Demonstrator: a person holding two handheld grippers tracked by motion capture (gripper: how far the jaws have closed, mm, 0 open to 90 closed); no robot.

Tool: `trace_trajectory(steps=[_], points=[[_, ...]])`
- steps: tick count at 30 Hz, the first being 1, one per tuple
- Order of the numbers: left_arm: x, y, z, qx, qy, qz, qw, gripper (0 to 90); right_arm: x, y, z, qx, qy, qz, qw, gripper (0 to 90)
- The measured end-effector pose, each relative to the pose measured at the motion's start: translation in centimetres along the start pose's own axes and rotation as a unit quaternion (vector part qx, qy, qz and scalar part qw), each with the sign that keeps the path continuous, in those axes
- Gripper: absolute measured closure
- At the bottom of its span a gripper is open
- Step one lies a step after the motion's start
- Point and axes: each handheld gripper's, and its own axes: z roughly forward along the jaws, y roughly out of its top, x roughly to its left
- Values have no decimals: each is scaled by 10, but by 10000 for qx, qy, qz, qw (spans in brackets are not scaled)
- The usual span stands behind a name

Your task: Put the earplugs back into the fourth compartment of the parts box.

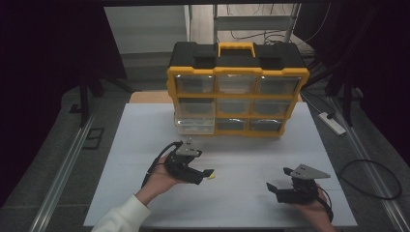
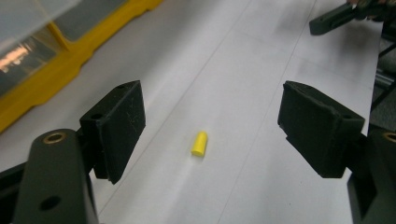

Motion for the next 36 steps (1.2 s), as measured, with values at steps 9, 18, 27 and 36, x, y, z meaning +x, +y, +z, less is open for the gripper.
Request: trace_trajectory(steps=[9,18,27,36], points=[[0,-2,23,364,-62,93,9993,223,0,0,0,7,3,-12,10000,135],[6,-5,45,808,-61,203,9965,218,0,0,0,6,10,-36,10000,135],[9,-9,65,1101,-79,218,9937,220,1,0,1,32,12,-48,10000,135],[9,-12,78,1335,-67,259,9907,227,1,0,1,34,16,-57,10000,136]])
